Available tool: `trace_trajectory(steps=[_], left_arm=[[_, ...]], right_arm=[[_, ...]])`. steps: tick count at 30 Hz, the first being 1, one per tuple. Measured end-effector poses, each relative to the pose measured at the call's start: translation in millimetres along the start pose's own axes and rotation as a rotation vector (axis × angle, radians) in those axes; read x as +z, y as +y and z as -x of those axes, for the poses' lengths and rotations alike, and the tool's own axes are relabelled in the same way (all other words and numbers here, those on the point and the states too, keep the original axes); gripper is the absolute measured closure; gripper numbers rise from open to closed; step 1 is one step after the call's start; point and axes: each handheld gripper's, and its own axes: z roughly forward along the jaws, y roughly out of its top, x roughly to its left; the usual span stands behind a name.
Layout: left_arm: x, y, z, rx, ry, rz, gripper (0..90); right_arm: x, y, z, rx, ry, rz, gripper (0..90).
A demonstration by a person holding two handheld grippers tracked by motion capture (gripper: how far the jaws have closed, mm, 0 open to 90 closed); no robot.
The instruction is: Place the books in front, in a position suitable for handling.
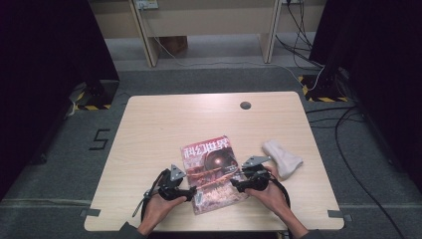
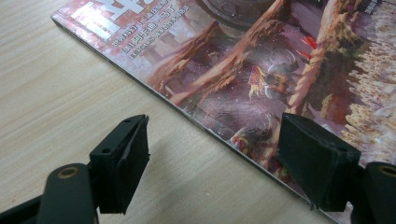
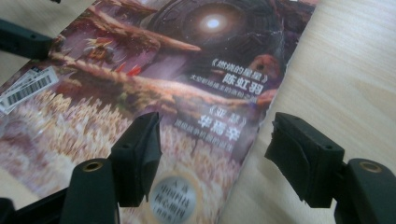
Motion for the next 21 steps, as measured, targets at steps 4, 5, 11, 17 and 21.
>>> trace_trajectory(steps=[4, 5, 11, 17, 21], left_arm=[[2.9, 0.7, -4.3, -0.021, -0.005, -0.01, 19.8], [2.9, 0.7, -4.3, -0.021, -0.005, -0.01, 19.7], [5.3, 3.4, -3.2, 0.001, 0.018, 0.001, 20.7], [8.0, 5.0, -8.0, -0.019, 0.031, 0.01, 20.5], [11.7, 8.2, -13.0, -0.028, 0.041, 0.015, 21.6]], right_arm=[[6.0, 0.0, -4.0, -0.023, -0.004, -0.033, 35.5], [6.0, 0.0, -4.0, -0.023, -0.004, -0.033, 35.5], [4.2, -2.3, -9.3, -0.022, -0.022, -0.039, 35.1], [-0.2, -6.4, -16.9, -0.045, -0.029, -0.052, 32.8], [-3.0, -9.7, -23.3, -0.053, -0.031, -0.06, 31.4]])
